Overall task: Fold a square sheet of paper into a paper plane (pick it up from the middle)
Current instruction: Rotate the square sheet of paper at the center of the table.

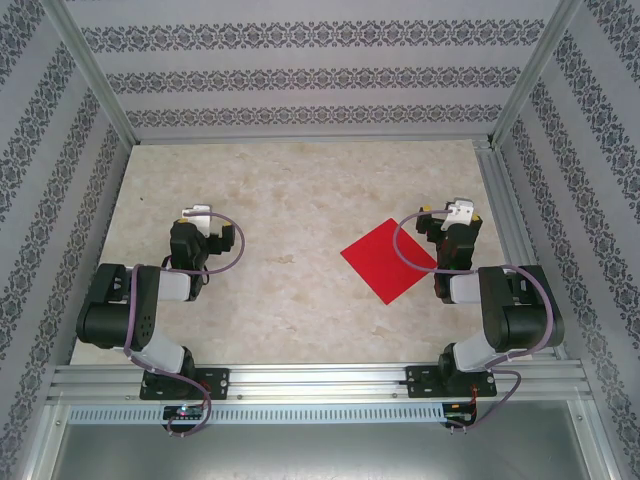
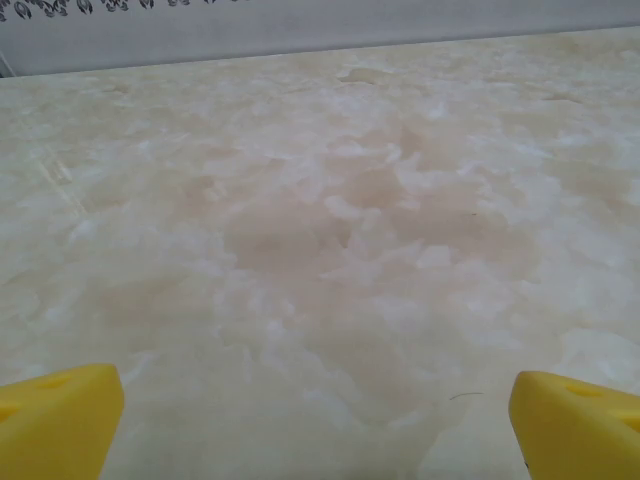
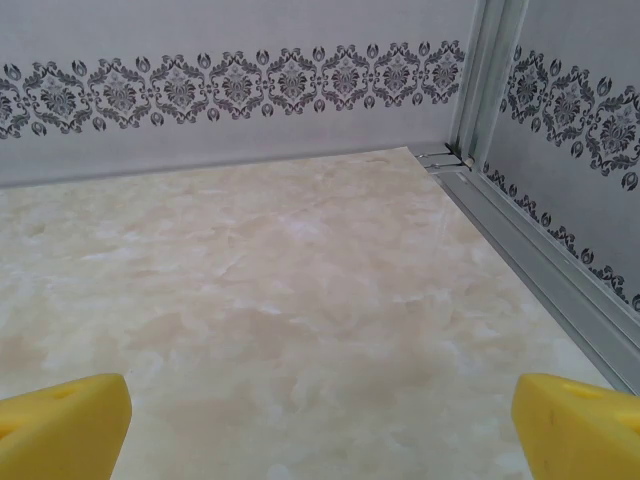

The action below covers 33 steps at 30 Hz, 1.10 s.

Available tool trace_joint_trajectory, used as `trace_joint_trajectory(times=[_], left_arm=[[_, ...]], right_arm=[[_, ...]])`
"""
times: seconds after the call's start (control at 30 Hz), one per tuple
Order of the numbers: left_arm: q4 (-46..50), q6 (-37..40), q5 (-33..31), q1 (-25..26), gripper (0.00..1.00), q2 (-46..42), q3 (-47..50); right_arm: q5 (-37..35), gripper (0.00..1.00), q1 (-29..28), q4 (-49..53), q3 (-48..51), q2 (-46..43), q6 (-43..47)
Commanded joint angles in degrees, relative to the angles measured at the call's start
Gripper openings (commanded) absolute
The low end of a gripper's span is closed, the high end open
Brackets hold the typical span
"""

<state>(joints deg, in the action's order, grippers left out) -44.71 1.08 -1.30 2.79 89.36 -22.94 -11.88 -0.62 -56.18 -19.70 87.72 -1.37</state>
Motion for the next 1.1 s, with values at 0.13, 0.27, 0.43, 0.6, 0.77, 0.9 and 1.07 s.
trace_joint_trajectory(times=[0.13,0.27,0.43,0.6,0.77,0.9,1.07], left_arm=[[-2.6,0.7,0.6,0.4,1.00,0.1,-1.0],[-2.6,0.7,0.6,0.4,1.00,0.1,-1.1],[-2.7,0.7,0.6,0.4,1.00,0.1,-1.0],[-2.5,0.7,0.6,0.4,1.00,0.1,-1.0],[-2.6,0.6,0.6,0.4,1.00,0.1,-1.1],[0.8,0.2,-0.9,0.4,1.00,-1.7,-2.2],[16.8,-0.9,-2.3,0.4,1.00,-8.0,-8.2]], right_arm=[[0.7,0.98,0.3,-1.7,0.5,0.3,0.4],[0.7,0.98,0.3,-1.7,0.5,0.3,0.5],[0.7,0.98,0.2,-1.7,0.5,0.3,0.5],[0.8,0.98,0.4,-1.4,0.5,0.3,0.4],[0.8,0.98,0.3,-1.3,0.5,0.3,0.4],[-1.0,0.98,-0.1,-3.9,1.5,-0.7,0.5],[-9.9,0.98,-2.6,4.8,1.2,-10.2,1.1]])
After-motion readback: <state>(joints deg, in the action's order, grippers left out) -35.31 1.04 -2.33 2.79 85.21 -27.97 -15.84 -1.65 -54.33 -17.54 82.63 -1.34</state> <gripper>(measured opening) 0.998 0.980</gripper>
